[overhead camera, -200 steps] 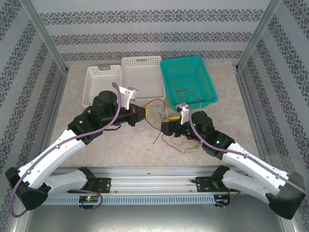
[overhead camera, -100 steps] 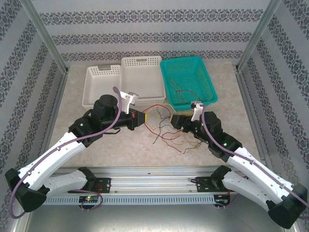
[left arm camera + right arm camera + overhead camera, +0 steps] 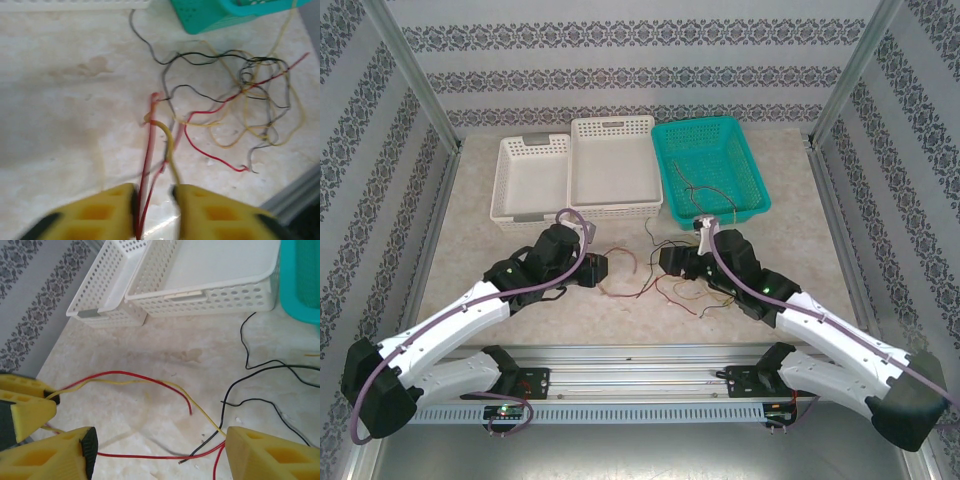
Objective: Untangle the cables
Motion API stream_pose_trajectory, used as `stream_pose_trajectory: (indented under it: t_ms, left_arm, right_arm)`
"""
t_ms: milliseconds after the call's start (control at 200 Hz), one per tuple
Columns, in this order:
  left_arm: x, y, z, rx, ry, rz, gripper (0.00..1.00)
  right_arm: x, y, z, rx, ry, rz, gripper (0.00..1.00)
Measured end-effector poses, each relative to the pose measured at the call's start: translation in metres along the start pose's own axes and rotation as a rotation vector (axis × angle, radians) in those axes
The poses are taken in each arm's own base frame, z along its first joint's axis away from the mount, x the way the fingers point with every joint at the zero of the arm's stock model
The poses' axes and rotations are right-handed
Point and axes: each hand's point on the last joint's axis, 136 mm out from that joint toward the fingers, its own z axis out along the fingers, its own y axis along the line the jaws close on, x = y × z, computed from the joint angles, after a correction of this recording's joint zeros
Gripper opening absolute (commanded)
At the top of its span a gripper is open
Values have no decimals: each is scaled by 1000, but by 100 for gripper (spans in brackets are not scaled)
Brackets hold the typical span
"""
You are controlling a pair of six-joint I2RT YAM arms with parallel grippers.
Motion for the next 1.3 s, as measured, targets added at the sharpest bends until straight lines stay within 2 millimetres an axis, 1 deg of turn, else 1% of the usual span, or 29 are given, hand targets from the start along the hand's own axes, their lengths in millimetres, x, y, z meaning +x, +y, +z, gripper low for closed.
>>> stream_pose_trajectory:
  t_ms: [80,120,165,285,380,420,475,525,649,799,824,869,894,919,954,1009,1049,1134,1199,1254,1299]
  left_arm:
    - [-1,7,0,-39,-10,-10,66]
    - [-1,10,0,-54,-11,-17,73]
    - [1,13,-1,-69,-8,-24,78]
    - [6,19,-3,-95,7,-31,88]
    - [5,21,-13,-102,-10,-34,91]
    - [4,22,-17,-106,-21,-36,95]
    - [2,23,-24,-110,-39,-39,97]
    - [1,24,-30,-111,-55,-40,96]
    - [0,26,-40,-112,-76,-47,90]
    - [-3,29,-54,-110,-134,-60,76]
    - [-4,30,-57,-110,-142,-61,64]
    - [-5,30,-61,-108,-155,-63,37]
    - [-5,30,-62,-106,-159,-65,27]
    - [-6,30,-62,-106,-162,-66,20]
    - [-6,30,-62,-108,-163,-66,13]
    - [-5,33,-62,-118,-166,-65,7]
    - [-5,35,-62,-128,-169,-67,1]
    - [-7,41,-65,-154,-180,-64,0]
    - [-12,44,-72,-181,-197,-58,0]
    - [-24,46,-82,-207,-223,-45,0]
    - [-40,42,-94,-218,-259,-34,0]
  right_arm:
    - [9,5,5,-15,33,-9,70]
    - [14,7,9,-20,51,-14,69]
    - [21,9,15,-23,76,-21,69]
    - [47,13,33,-22,159,-45,69]
    - [68,18,47,-30,218,-73,69]
    - [76,21,52,-36,239,-93,68]
    - [87,26,60,-40,270,-122,67]
    - [93,30,66,-35,283,-143,67]
    - [95,34,77,-37,278,-168,67]
    - [90,36,84,-34,255,-177,66]
    - [88,35,86,-27,251,-182,66]
    - [87,34,89,-15,246,-192,65]
    - [86,34,90,-9,244,-198,65]
    - [86,33,91,-3,243,-201,65]
    - [86,32,92,3,241,-204,65]
    - [86,30,92,12,239,-205,66]
    - [84,29,92,15,235,-204,66]
    - [83,27,92,20,232,-201,65]
    - [83,25,93,22,234,-199,65]
    - [85,23,94,26,241,-197,65]
    - [88,21,96,33,251,-198,65]
